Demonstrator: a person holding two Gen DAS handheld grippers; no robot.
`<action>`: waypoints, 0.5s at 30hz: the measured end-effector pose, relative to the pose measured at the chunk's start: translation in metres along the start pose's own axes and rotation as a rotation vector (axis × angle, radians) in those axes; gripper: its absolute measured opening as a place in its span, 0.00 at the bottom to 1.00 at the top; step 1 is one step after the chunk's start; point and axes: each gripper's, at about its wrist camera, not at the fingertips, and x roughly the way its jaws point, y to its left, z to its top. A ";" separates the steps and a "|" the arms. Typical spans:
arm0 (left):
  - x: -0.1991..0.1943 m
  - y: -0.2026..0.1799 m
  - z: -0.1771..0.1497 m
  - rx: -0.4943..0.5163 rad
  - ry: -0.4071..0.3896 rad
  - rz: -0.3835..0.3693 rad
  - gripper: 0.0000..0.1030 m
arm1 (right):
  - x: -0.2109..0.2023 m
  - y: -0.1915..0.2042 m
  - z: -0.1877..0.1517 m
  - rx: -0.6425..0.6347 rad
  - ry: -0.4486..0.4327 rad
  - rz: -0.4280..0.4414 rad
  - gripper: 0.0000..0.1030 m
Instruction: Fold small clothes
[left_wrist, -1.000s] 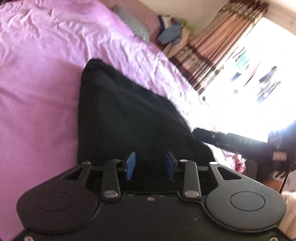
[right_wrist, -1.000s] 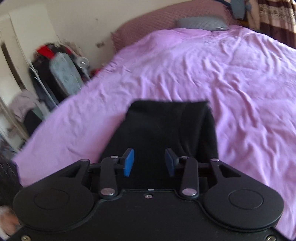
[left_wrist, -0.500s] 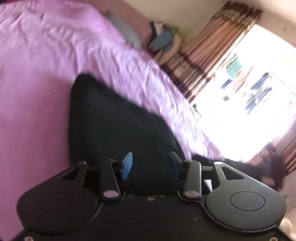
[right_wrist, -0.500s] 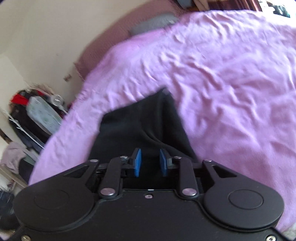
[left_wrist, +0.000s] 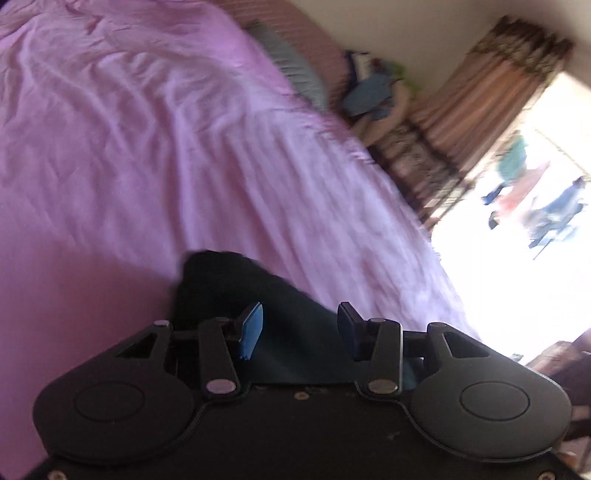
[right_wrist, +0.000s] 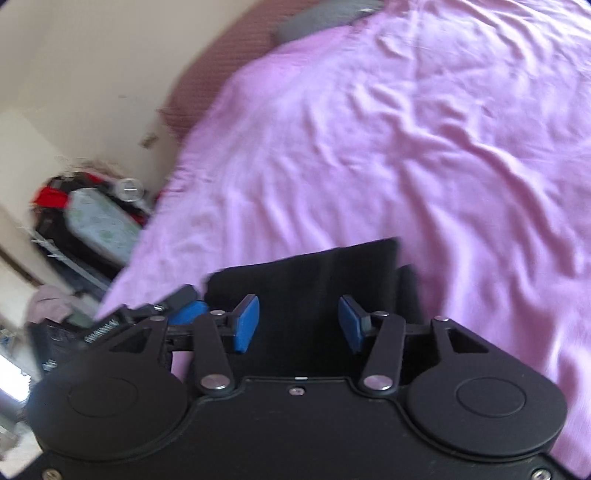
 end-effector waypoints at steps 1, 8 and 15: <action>0.009 0.009 0.004 -0.010 0.011 0.033 0.44 | 0.004 -0.005 0.000 0.014 0.002 -0.022 0.38; 0.019 0.021 0.010 -0.041 0.066 0.049 0.46 | 0.011 -0.015 0.001 0.045 0.011 -0.048 0.33; -0.108 -0.026 -0.015 -0.039 -0.051 -0.180 0.47 | -0.103 0.020 -0.032 -0.053 -0.141 0.072 0.50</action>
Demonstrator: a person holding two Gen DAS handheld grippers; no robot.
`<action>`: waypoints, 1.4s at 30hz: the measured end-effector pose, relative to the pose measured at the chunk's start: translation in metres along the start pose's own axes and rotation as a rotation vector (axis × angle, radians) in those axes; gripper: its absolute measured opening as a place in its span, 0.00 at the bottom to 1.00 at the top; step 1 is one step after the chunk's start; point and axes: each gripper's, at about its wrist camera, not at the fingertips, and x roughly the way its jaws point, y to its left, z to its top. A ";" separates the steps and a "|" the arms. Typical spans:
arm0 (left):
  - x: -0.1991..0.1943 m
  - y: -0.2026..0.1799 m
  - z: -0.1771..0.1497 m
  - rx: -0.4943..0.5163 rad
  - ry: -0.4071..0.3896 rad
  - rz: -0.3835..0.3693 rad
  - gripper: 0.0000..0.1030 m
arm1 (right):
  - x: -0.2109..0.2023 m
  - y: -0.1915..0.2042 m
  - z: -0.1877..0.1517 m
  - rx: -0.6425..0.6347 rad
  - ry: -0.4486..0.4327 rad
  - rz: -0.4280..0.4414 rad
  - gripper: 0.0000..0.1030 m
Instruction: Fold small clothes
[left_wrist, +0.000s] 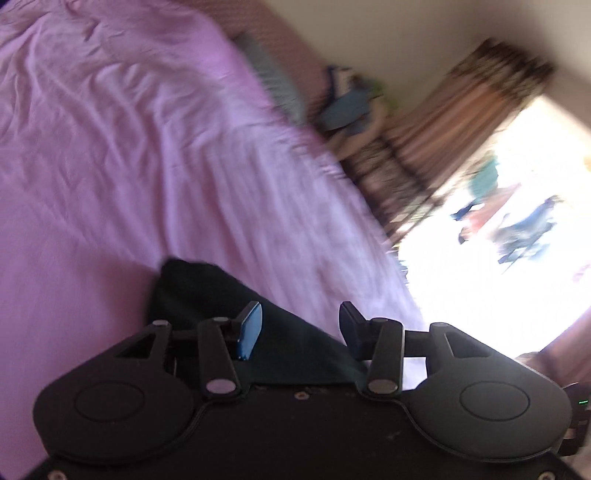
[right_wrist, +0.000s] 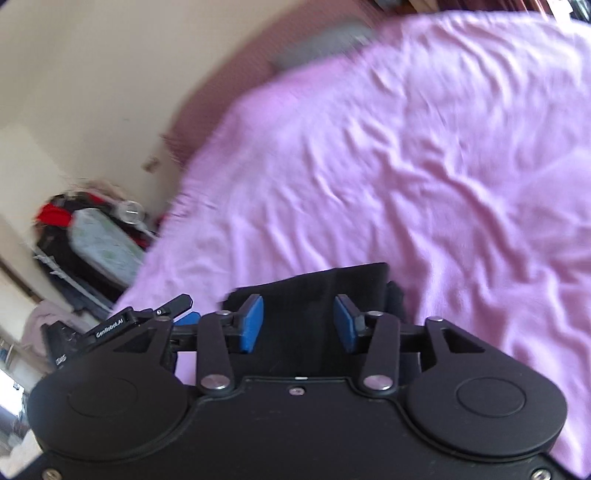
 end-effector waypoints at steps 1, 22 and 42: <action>-0.019 -0.010 -0.011 0.002 -0.003 -0.028 0.48 | -0.022 0.006 -0.011 -0.022 -0.014 0.007 0.51; -0.130 -0.005 -0.247 -0.106 0.299 0.043 0.52 | -0.086 -0.033 -0.123 0.025 0.117 -0.088 0.51; -0.121 -0.010 -0.217 -0.103 0.226 0.020 0.53 | -0.091 -0.029 -0.124 0.041 0.141 -0.084 0.58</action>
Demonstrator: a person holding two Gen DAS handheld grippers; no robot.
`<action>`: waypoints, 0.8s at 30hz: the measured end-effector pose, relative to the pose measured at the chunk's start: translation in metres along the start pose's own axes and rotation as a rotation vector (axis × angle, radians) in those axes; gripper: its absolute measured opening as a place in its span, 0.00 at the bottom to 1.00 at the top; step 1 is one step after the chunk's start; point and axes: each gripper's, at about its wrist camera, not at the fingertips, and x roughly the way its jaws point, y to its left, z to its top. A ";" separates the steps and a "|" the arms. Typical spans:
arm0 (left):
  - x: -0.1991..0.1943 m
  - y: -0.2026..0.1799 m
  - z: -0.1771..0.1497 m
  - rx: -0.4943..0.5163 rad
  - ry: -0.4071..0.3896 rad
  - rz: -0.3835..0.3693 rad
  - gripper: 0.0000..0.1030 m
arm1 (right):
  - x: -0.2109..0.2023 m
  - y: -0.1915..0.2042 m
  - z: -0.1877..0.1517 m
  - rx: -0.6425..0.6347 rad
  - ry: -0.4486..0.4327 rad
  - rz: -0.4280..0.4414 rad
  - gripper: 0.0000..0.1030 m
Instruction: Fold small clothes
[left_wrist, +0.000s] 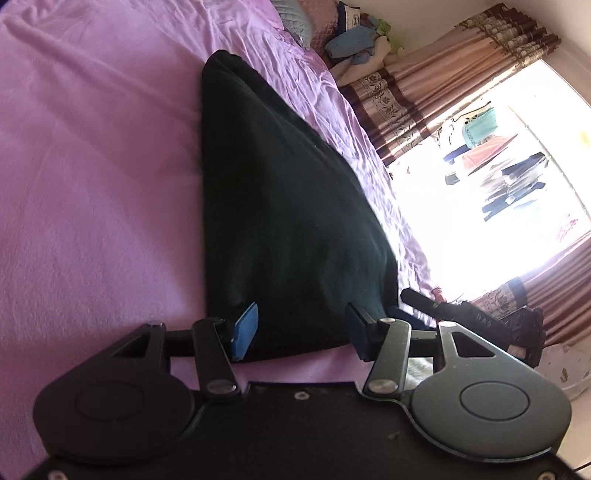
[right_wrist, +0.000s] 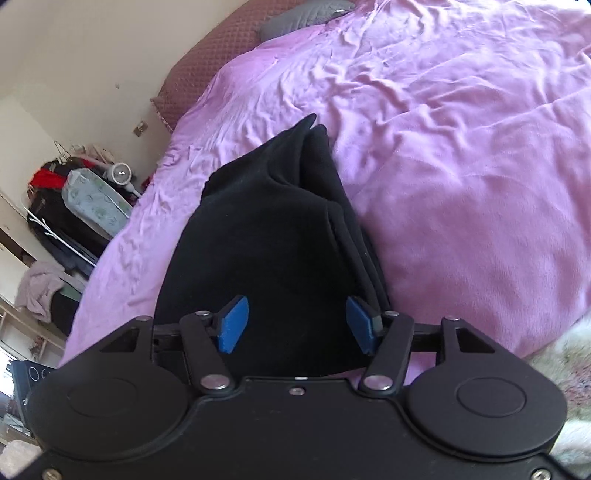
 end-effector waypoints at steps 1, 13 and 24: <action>-0.003 -0.003 0.004 -0.003 -0.014 0.003 0.53 | -0.002 0.001 0.002 0.000 -0.002 0.004 0.58; -0.028 -0.045 0.051 0.191 -0.091 0.403 0.55 | -0.028 0.022 0.047 -0.060 -0.170 0.030 0.72; -0.020 -0.031 0.049 0.161 -0.039 0.409 0.56 | -0.022 0.012 0.094 -0.233 -0.213 -0.011 0.98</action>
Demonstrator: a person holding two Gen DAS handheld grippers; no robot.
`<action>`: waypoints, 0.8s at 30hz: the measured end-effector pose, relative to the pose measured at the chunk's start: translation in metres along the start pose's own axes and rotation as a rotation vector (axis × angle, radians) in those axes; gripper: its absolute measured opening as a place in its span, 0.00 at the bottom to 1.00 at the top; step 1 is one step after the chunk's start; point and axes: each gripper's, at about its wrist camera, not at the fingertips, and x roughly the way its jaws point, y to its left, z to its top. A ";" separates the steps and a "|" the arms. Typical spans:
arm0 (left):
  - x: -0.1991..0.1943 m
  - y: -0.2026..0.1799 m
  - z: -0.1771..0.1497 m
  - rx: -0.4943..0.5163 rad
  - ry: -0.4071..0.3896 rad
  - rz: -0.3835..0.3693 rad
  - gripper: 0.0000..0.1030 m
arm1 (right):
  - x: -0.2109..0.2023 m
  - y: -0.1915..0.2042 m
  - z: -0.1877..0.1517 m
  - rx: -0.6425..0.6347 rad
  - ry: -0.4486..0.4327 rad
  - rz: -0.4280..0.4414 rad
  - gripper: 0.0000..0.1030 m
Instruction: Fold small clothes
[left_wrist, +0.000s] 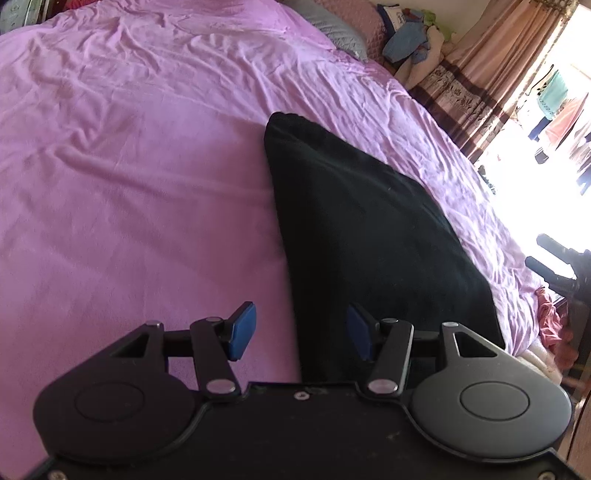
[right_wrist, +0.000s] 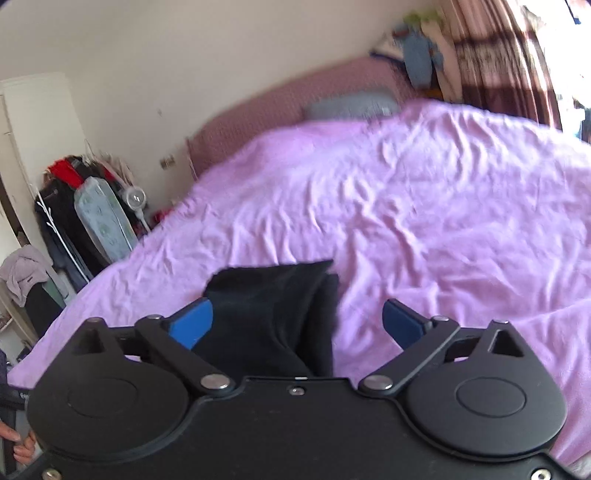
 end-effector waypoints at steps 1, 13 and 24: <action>0.002 0.000 0.000 -0.004 0.009 -0.001 0.56 | 0.004 -0.008 0.004 0.024 0.004 0.006 0.98; 0.019 0.030 -0.008 -0.159 0.087 -0.109 0.56 | 0.062 -0.069 0.018 0.158 0.102 0.113 0.99; 0.055 0.066 -0.009 -0.405 0.175 -0.434 0.56 | 0.124 -0.129 0.002 0.527 0.230 0.429 0.99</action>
